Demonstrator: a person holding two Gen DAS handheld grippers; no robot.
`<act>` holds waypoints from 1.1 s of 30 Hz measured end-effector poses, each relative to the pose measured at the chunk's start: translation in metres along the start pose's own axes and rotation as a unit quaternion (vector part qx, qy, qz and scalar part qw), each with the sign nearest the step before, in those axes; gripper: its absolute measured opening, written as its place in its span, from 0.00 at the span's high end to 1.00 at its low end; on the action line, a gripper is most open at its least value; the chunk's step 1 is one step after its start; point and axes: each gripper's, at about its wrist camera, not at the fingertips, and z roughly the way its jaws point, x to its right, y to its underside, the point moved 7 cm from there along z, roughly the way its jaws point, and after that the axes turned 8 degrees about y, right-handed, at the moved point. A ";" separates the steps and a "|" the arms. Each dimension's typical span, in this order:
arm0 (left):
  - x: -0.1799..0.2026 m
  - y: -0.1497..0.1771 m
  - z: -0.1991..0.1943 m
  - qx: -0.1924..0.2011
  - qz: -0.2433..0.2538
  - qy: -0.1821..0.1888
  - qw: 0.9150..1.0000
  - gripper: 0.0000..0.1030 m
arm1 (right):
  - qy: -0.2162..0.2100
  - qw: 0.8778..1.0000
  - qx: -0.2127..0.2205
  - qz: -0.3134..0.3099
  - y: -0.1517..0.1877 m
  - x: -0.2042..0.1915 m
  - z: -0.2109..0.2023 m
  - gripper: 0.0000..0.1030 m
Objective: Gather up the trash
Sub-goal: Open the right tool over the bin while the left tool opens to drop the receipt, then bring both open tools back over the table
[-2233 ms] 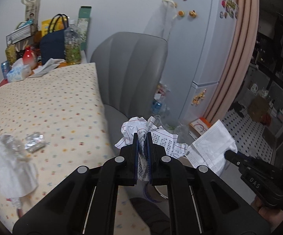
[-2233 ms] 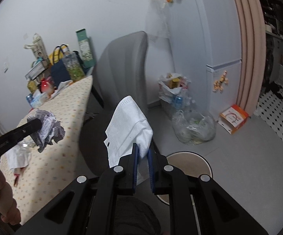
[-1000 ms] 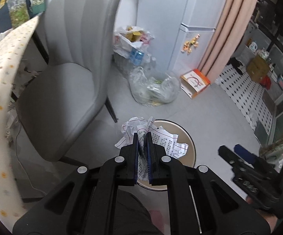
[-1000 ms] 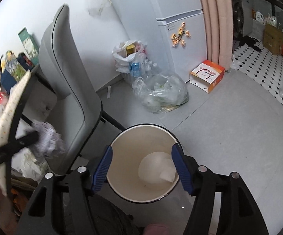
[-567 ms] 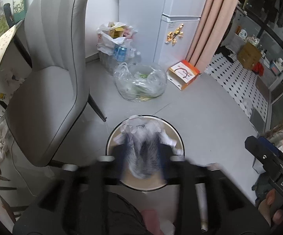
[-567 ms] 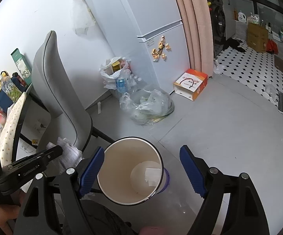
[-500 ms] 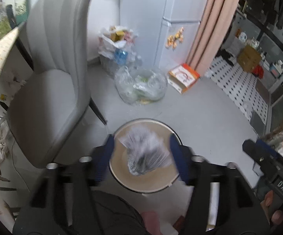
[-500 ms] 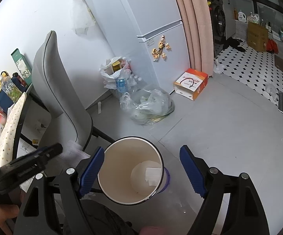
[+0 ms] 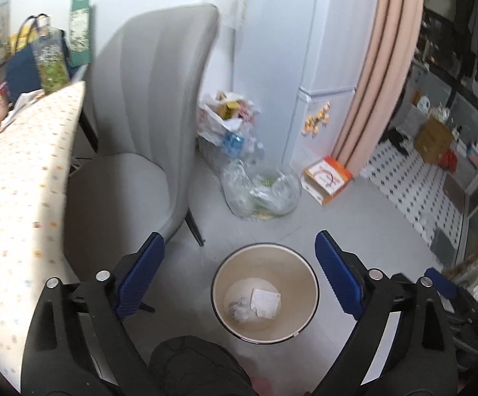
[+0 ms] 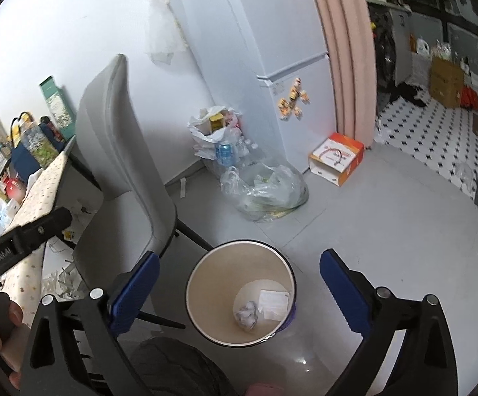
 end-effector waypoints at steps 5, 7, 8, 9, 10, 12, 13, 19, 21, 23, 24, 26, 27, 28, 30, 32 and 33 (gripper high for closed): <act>-0.014 -0.013 -0.041 0.038 -0.011 -0.011 0.999 0.06 | -0.014 0.999 0.018 -0.032 -0.009 -0.037 -0.027 0.07; -0.023 -0.013 -0.058 0.048 -0.014 -0.022 0.998 0.06 | -0.023 0.998 0.022 -0.047 -0.008 -0.053 -0.038 0.07; -0.029 -0.014 -0.067 0.054 -0.018 -0.028 0.998 0.06 | -0.032 0.998 0.024 -0.056 -0.008 -0.064 -0.044 0.07; -0.034 -0.014 -0.073 0.059 -0.021 -0.032 0.998 0.06 | -0.039 0.997 0.028 -0.062 -0.008 -0.072 -0.050 0.07; -0.039 -0.014 -0.081 0.065 -0.024 -0.036 0.997 0.06 | -0.045 0.996 0.034 -0.068 -0.007 -0.082 -0.056 0.07; -0.049 -0.015 -0.099 0.083 -0.030 -0.046 0.995 0.06 | -0.063 0.993 0.052 -0.084 -0.004 -0.100 -0.073 0.07; -0.055 -0.015 -0.110 0.093 -0.033 -0.050 0.994 0.06 | -0.072 0.991 0.060 -0.094 -0.002 -0.108 -0.081 0.07; -0.092 -0.010 -0.160 0.140 -0.058 -0.074 0.986 0.06 | -0.109 0.975 0.103 -0.162 0.006 -0.157 -0.121 0.07; -0.106 -0.006 -0.176 0.152 -0.072 -0.077 0.983 0.06 | -0.115 0.972 0.108 -0.176 0.009 -0.171 -0.130 0.07; -0.119 -0.001 -0.191 0.163 -0.084 -0.083 0.980 0.06 | -0.128 0.970 0.101 -0.182 0.011 -0.179 -0.133 0.09; -0.127 0.002 -0.199 0.169 -0.088 -0.086 0.978 0.06 | -0.137 0.969 0.098 -0.184 0.013 -0.185 -0.137 0.10; -0.138 0.008 -0.213 0.175 -0.092 -0.086 0.976 0.06 | -0.142 0.967 0.095 -0.189 0.016 -0.196 -0.141 0.11; -0.144 0.012 -0.221 0.178 -0.093 -0.085 0.976 0.06 | -0.147 0.966 0.094 -0.193 0.018 -0.202 -0.144 0.11; -0.150 0.016 -0.226 0.179 -0.093 -0.086 0.976 0.06 | -0.151 0.965 0.093 -0.196 0.021 -0.206 -0.145 0.11; -0.161 0.024 -0.236 0.179 -0.093 -0.094 0.975 0.06 | -0.163 0.960 0.095 -0.206 0.027 -0.219 -0.152 0.09; -0.172 0.033 -0.246 0.177 -0.092 -0.100 0.975 0.06 | -0.166 0.958 0.096 -0.213 0.030 -0.231 -0.157 0.07; -0.174 0.037 -0.248 0.177 -0.092 -0.100 0.975 0.06 | -0.172 0.956 0.094 -0.219 0.033 -0.239 -0.160 0.07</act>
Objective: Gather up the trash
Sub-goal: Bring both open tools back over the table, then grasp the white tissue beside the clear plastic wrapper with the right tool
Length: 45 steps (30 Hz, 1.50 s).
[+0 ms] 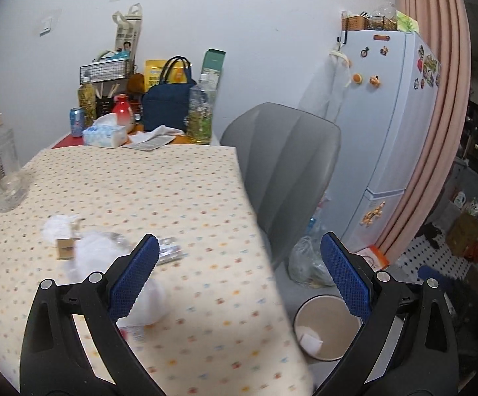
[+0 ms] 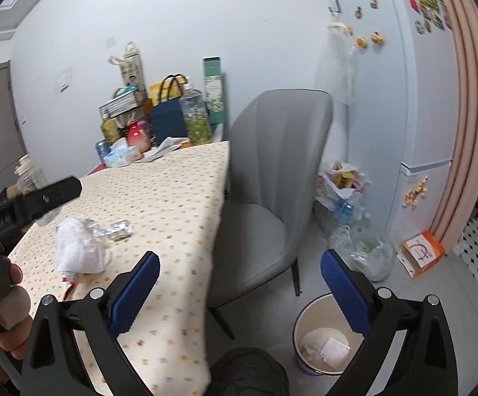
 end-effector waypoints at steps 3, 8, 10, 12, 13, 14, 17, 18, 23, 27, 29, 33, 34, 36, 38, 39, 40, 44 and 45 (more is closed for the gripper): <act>-0.019 0.008 -0.011 -0.002 -0.005 -0.018 1.000 0.06 | -0.022 1.000 -0.004 -0.015 0.000 -0.024 -0.001 0.07; -0.051 0.016 -0.031 0.004 -0.030 -0.026 0.999 0.06 | -0.061 0.997 -0.006 -0.044 0.002 -0.066 -0.001 0.07; -0.063 0.019 -0.039 0.010 -0.034 -0.038 0.999 0.06 | -0.078 0.995 -0.010 -0.054 0.003 -0.084 0.000 0.07; -0.075 0.022 -0.045 0.013 -0.044 -0.045 0.998 0.06 | -0.091 0.994 -0.016 -0.065 0.005 -0.103 0.001 0.07; -0.082 0.023 -0.048 0.015 -0.050 -0.045 0.998 0.06 | -0.095 0.993 -0.017 -0.069 0.006 -0.110 0.002 0.07; -0.088 0.024 -0.051 0.016 -0.054 -0.045 0.997 0.06 | -0.103 0.992 -0.018 -0.075 0.006 -0.120 0.002 0.07; -0.106 0.026 -0.058 0.021 -0.065 -0.056 0.996 0.06 | -0.123 0.989 -0.021 -0.084 0.007 -0.141 0.005 0.10; -0.113 0.027 -0.061 0.023 -0.068 -0.062 0.995 0.06 | -0.129 0.987 -0.024 -0.089 0.008 -0.149 0.006 0.14; -0.140 0.031 -0.069 0.025 -0.088 -0.076 0.993 0.06 | -0.148 0.982 -0.051 -0.105 0.014 -0.179 0.021 0.29; -0.162 0.035 -0.072 0.027 -0.107 -0.082 0.990 0.06 | -0.155 0.980 -0.061 -0.113 0.014 -0.196 0.032 0.37; -0.171 0.037 -0.073 0.029 -0.114 -0.089 0.989 0.06 | -0.159 0.978 -0.069 -0.113 0.015 -0.203 0.039 0.40; -0.191 0.044 -0.072 0.028 -0.134 -0.097 0.986 0.06 | -0.166 0.976 -0.084 -0.114 0.017 -0.217 0.054 0.44; -0.195 0.045 -0.071 0.027 -0.137 -0.098 0.985 0.06 | -0.167 0.976 -0.085 -0.115 0.018 -0.219 0.057 0.44; -0.203 0.048 -0.070 0.026 -0.142 -0.103 0.984 0.06 | -0.170 0.974 -0.090 -0.116 0.018 -0.225 0.063 0.44; -0.208 0.050 -0.069 0.025 -0.146 -0.105 0.983 0.06 | -0.172 0.973 -0.094 -0.119 0.018 -0.230 0.069 0.44; -0.211 0.051 -0.068 0.024 -0.148 -0.107 0.983 0.06 | -0.173 0.973 -0.095 -0.123 0.018 -0.234 0.074 0.44; -0.214 0.052 -0.068 0.023 -0.151 -0.109 0.982 0.06 | -0.173 0.972 -0.096 -0.125 0.018 -0.238 0.077 0.44; -0.223 0.056 -0.064 0.017 -0.158 -0.116 0.981 0.06 | -0.173 0.969 -0.111 -0.133 0.022 -0.250 0.094 0.48; -0.227 0.057 -0.063 0.016 -0.160 -0.118 0.980 0.06 | -0.175 0.969 -0.115 -0.135 0.023 -0.254 0.099 0.51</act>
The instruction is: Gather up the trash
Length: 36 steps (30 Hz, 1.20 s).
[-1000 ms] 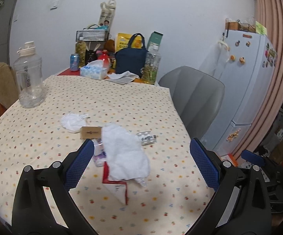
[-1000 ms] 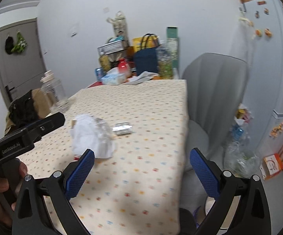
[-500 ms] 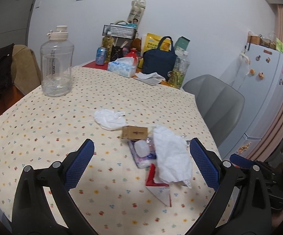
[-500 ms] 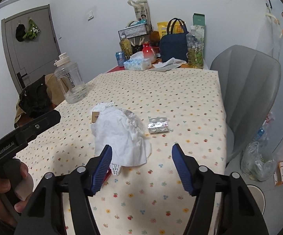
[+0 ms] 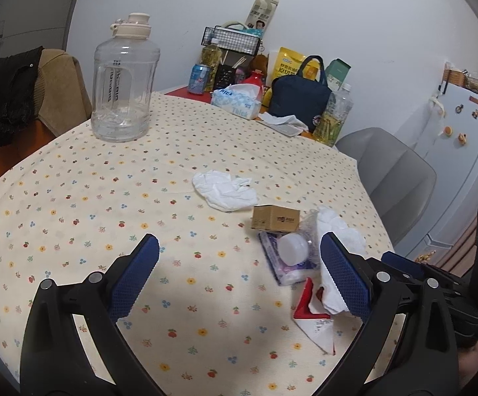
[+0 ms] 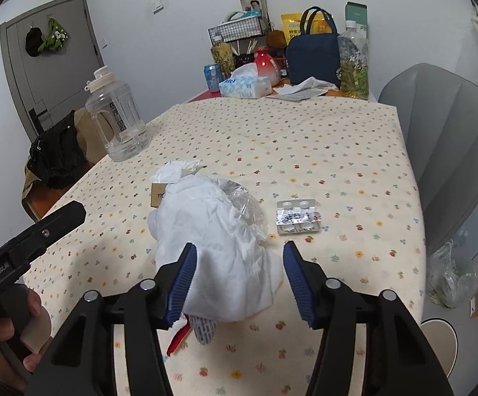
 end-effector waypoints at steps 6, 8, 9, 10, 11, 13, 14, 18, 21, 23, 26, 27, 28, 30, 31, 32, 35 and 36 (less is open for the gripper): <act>-0.011 0.000 0.007 -0.004 -0.008 -0.005 1.000 0.06 | -0.003 1.000 -0.011 -0.008 -0.003 -0.008 0.018 0.62; -0.012 0.001 0.009 -0.007 -0.009 -0.003 1.000 0.06 | -0.008 1.000 -0.017 -0.008 -0.003 -0.010 0.022 0.72; -0.012 0.002 0.011 -0.008 -0.010 -0.003 1.000 0.06 | -0.012 1.000 -0.019 -0.006 -0.003 -0.010 0.023 0.79; -0.011 0.003 0.011 -0.009 -0.010 -0.002 1.000 0.06 | -0.013 1.000 -0.020 -0.005 -0.003 -0.010 0.023 0.85; -0.011 0.003 0.012 -0.010 -0.009 -0.001 1.000 0.06 | -0.014 1.000 -0.018 -0.005 -0.004 -0.010 0.022 0.87; -0.010 0.003 0.012 -0.010 -0.009 0.002 1.000 0.06 | -0.017 1.000 -0.009 -0.008 -0.006 -0.011 0.017 0.92; -0.009 0.003 0.012 -0.010 -0.008 0.004 1.000 0.06 | -0.019 1.000 -0.004 -0.011 -0.007 -0.012 0.013 0.93; -0.005 0.003 0.013 -0.011 -0.007 0.010 1.000 0.06 | -0.024 1.000 0.010 -0.012 -0.012 -0.013 0.000 0.94; -0.003 0.005 0.013 -0.015 -0.002 0.011 1.000 0.06 | -0.029 0.999 0.017 -0.001 -0.017 -0.008 -0.010 0.94; -0.001 0.007 0.014 -0.020 0.000 0.012 1.000 0.06 | -0.031 0.999 0.024 0.006 -0.020 -0.004 -0.018 0.94; 0.002 0.011 0.016 -0.030 0.007 0.013 0.999 0.06 | -0.029 0.999 0.036 0.016 -0.024 0.005 -0.028 0.94; 0.004 0.013 0.017 -0.034 0.009 0.014 0.999 0.06 | -0.029 0.999 0.038 0.023 -0.024 0.009 -0.031 0.94; 0.005 0.014 0.019 -0.038 0.012 0.016 0.999 0.06 | -0.028 0.999 0.039 0.026 -0.024 0.012 -0.033 0.94; 0.010 0.018 0.021 -0.047 0.018 0.022 0.998 0.06 | -0.021 0.998 0.040 0.036 -0.022 0.022 -0.036 0.94; 0.013 0.020 0.023 -0.052 0.022 0.024 0.998 0.06 | -0.019 0.998 0.040 0.041 -0.020 0.026 -0.037 0.94; 0.015 0.023 0.025 -0.058 0.026 0.024 0.998 0.06 | -0.017 0.998 0.039 0.046 -0.018 0.031 -0.039 0.94; 0.024 0.032 0.033 -0.082 0.036 0.037 0.995 0.06 | -0.012 0.998 0.039 0.056 -0.011 0.042 -0.043 0.94; 0.027 0.035 0.035 -0.087 0.038 0.039 0.995 0.07 | -0.010 0.998 0.038 0.058 -0.008 0.046 -0.045 0.94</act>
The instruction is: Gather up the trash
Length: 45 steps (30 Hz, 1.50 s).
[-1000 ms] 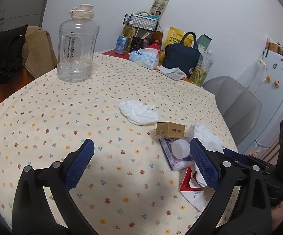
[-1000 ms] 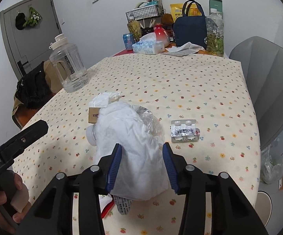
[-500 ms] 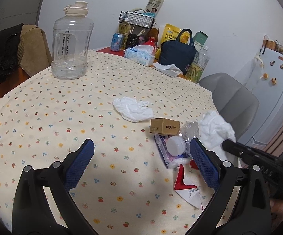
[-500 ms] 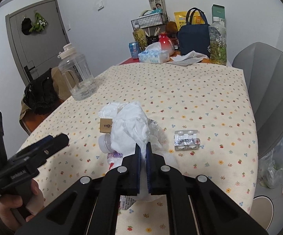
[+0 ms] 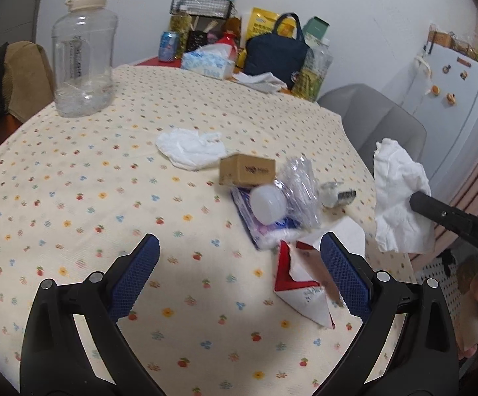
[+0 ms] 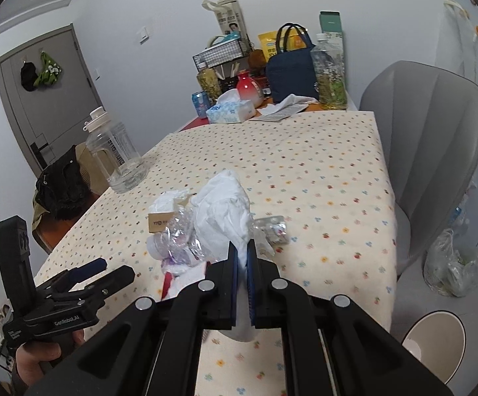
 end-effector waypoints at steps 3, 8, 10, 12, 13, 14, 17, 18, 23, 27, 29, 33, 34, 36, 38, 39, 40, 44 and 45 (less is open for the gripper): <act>0.008 0.008 0.011 -0.023 0.004 0.011 1.000 0.21 | 0.005 1.000 -0.001 0.008 0.007 0.010 -0.005 0.94; 0.020 0.019 0.027 -0.053 0.009 0.016 0.998 0.37 | 0.012 1.000 -0.004 0.023 0.018 0.028 -0.008 0.94; 0.023 0.023 0.033 -0.062 0.012 0.011 0.998 0.45 | 0.013 0.999 -0.006 0.031 0.022 0.036 -0.009 0.94; 0.025 0.026 0.038 -0.072 0.010 0.005 0.997 0.50 | 0.014 0.999 -0.007 0.036 0.026 0.041 -0.010 0.94; 0.027 0.026 0.039 -0.072 0.012 0.000 0.997 0.53 | 0.015 0.999 -0.008 0.038 0.027 0.044 -0.011 0.94; 0.028 0.026 0.040 -0.073 0.013 -0.002 0.997 0.56 | 0.016 0.999 -0.008 0.039 0.028 0.045 -0.011 0.94; 0.030 0.026 0.041 -0.076 0.016 -0.001 0.997 0.79 | 0.019 0.999 -0.009 0.044 0.032 0.053 -0.013 0.94; 0.033 0.028 0.041 -0.080 0.014 0.009 0.997 0.82 | 0.020 0.999 -0.009 0.046 0.032 0.055 -0.013 0.94; 0.032 0.026 0.033 -0.072 0.003 0.019 0.997 0.95 | 0.025 0.998 -0.010 0.048 0.036 0.059 -0.015 0.94; 0.032 0.017 0.018 -0.054 0.006 0.017 0.998 0.98 | 0.025 0.999 -0.009 0.047 0.037 0.057 -0.017 0.94; 0.031 0.010 0.009 -0.041 0.007 0.015 0.999 0.98 | 0.025 0.999 -0.008 0.046 0.036 0.056 -0.018 0.94; 0.027 -0.002 -0.006 -0.023 0.003 0.016 1.000 0.98 | 0.025 0.999 -0.003 0.042 0.032 0.053 -0.022 0.94; 0.027 -0.005 -0.010 -0.019 0.002 0.017 1.000 0.98 | 0.025 0.999 -0.003 0.042 0.032 0.052 -0.023 0.94; 0.026 -0.010 -0.017 -0.010 0.000 0.020 1.000 0.98 | 0.025 0.999 -0.001 0.041 0.031 0.051 -0.025 0.94; 0.027 -0.014 -0.024 -0.002 0.000 0.024 1.000 0.98 | 0.025 0.999 0.001 0.040 0.031 0.049 -0.027 0.94; 0.028 -0.016 -0.026 0.003 0.000 0.024 1.000 0.98 | 0.025 0.999 0.002 0.039 0.030 0.049 -0.028 0.94; 0.030 -0.018 -0.028 0.006 0.002 0.024 1.000 0.98 | 0.024 0.999 0.003 0.039 0.030 0.048 -0.029 0.94; 0.038 -0.023 -0.031 0.012 0.006 0.032 0.999 0.98 | 0.023 0.999 0.009 0.042 0.030 0.051 -0.034 0.94; 0.043 -0.024 -0.031 0.014 0.009 0.034 0.999 0.98 | 0.024 0.999 0.010 0.044 0.029 0.053 -0.035 0.94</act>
